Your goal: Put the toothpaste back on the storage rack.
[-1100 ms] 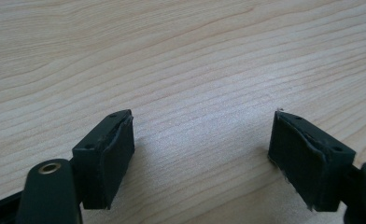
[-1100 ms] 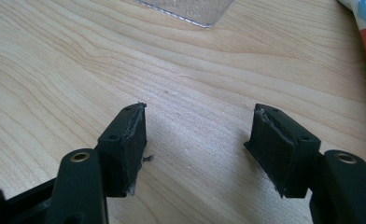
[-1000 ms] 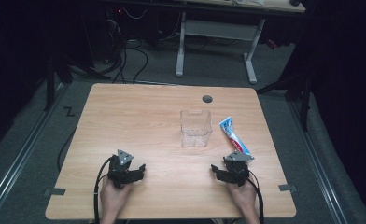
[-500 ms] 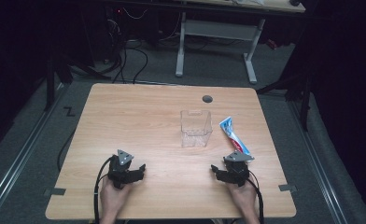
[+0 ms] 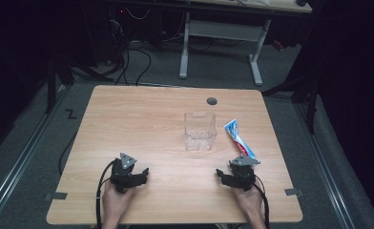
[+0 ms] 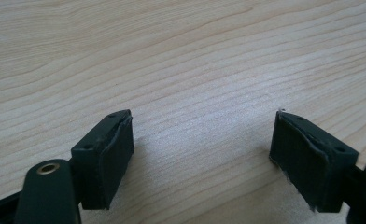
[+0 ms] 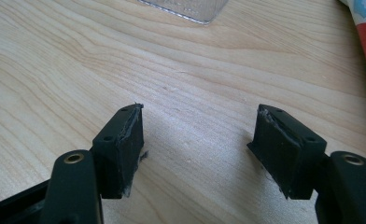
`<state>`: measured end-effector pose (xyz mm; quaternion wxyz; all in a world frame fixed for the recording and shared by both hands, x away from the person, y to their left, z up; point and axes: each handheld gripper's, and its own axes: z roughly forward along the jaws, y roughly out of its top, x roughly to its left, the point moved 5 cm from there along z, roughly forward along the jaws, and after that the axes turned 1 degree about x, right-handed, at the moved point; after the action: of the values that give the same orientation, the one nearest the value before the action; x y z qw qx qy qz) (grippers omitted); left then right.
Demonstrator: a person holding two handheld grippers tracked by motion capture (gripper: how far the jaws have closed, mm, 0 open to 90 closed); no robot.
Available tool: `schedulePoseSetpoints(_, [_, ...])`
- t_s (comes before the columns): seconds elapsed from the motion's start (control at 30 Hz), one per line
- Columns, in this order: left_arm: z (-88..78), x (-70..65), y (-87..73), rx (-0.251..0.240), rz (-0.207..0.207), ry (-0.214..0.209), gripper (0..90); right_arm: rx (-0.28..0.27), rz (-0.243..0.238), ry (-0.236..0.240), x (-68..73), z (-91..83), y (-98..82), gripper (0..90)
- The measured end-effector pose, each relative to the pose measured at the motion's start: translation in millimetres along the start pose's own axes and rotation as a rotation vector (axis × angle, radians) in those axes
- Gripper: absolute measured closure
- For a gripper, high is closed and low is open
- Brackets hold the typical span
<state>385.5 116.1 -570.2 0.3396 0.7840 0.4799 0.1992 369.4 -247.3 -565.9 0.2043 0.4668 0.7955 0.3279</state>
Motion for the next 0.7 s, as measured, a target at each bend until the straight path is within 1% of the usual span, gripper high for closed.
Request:
schedulePoseSetpoints(0.1, [0.0,-0.1,0.0,-0.001,-0.001,-0.001,21.8,-0.001,0.005,0.006,-0.4,-0.3,-0.1,34.3])
schedulePoseSetpoints(0.2, [0.0,-0.1,0.1,0.000,0.000,0.001,21.7,-0.006,0.015,0.011,-1.0,-2.0,-0.4,38.9])
schedulePoseSetpoints(0.23, [0.1,-0.1,0.1,0.000,0.000,0.001,21.7,-0.019,0.020,0.011,-2.7,-3.4,0.7,40.4])
schedulePoseSetpoints(0.27, [0.1,-0.2,0.1,-0.001,-0.001,0.001,21.7,-0.019,0.020,0.011,-2.7,-3.4,0.7,40.4])
schedulePoseSetpoints(0.3, [0.1,-0.2,0.1,-0.001,-0.001,0.001,21.7,-0.025,0.030,0.013,-3.3,-4.2,1.1,40.9])
schedulePoseSetpoints(0.4, [0.1,-0.2,0.1,0.000,-0.002,0.002,21.7,-0.031,0.046,0.032,-2.8,-7.7,1.1,40.9])
schedulePoseSetpoints(0.5, [0.2,-0.3,0.1,0.000,-0.002,0.002,21.7,-0.035,0.040,0.031,-2.2,-9.7,0.1,40.6])
schedulePoseSetpoints(0.7, [0.2,-0.3,0.2,-0.001,-0.003,0.002,21.6,-0.055,0.066,0.031,-5.4,-17.7,-1.3,38.1])
